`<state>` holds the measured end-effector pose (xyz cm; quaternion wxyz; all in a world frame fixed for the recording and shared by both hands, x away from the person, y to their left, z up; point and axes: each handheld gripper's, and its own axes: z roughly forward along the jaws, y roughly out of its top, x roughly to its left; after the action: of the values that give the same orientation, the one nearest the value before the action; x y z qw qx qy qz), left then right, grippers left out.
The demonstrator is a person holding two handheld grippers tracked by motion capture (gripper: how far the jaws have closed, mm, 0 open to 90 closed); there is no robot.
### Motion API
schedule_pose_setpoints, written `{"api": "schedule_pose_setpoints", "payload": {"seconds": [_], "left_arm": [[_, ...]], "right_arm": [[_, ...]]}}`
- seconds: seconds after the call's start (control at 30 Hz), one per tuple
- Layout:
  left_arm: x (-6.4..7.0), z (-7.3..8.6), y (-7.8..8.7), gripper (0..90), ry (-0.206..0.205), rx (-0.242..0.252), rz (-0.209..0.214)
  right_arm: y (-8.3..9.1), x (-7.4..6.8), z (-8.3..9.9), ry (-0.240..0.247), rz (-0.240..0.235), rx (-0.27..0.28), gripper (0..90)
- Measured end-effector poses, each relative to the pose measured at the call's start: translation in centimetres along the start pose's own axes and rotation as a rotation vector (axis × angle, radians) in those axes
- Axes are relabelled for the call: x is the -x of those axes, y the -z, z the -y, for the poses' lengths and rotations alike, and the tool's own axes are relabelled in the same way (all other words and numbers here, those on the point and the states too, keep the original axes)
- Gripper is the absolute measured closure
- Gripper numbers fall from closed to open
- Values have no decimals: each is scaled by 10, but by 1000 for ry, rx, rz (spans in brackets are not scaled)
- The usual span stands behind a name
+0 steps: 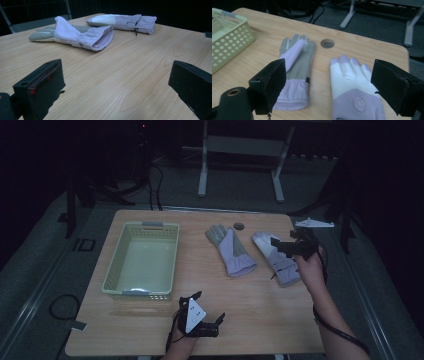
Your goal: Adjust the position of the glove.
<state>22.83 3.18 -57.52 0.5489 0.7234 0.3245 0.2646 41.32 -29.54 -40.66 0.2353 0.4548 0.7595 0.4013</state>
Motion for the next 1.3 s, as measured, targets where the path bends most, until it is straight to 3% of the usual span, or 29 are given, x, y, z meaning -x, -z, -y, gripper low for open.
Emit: {"api": "schedule_pose_setpoints", "payload": {"seconds": [0.17, 0.2, 0.4, 0.57, 0.67, 0.7, 0.77, 0.8, 0.87, 1.03, 1.17, 1.2, 1.3], "left_arm": [[0, 0, 0, 4, -1, 1, 3], [-1, 0, 0, 4, 5, 2, 6], [-3, 0, 1, 4, 20, -2, 12], [-3, 0, 0, 4, 25, -1, 13], [-4, 0, 1, 4, 33, -2, 18], [-5, 0, 1, 4, 34, -2, 19], [-5, 0, 1, 4, 34, -1, 21], [-4, 0, 1, 4, 36, -1, 22], [-4, 0, 1, 4, 34, -2, 24], [-5, 0, 1, 4, 34, -2, 27], [-5, 0, 1, 4, 42, -2, 29], [-6, 0, 1, 4, 44, -2, 30], [-4, 0, 1, 4, 27, -4, 27]], "right_arm": [[-9, -8, -5, 25, -53, -12, 129], [-17, -15, -8, 41, -84, -4, 125], [-33, -31, -12, 43, -124, -31, 125], [-59, -53, -15, 59, -218, -78, 125], [-71, -60, -15, 60, -233, -87, 125], [-83, -64, -14, 54, -235, -96, 125], [-88, -65, -14, 47, -237, -96, 126], [-103, -66, -11, 40, -233, -106, 136], [-108, -66, -10, 40, -229, -112, 141], [-145, -65, -4, 52, -161, -177, 209], [-155, -66, -1, 65, -135, -195, 224], [-166, -63, 4, 56, -115, -232, 288], [-175, -60, 11, 32, -125, -265, 290]]}}
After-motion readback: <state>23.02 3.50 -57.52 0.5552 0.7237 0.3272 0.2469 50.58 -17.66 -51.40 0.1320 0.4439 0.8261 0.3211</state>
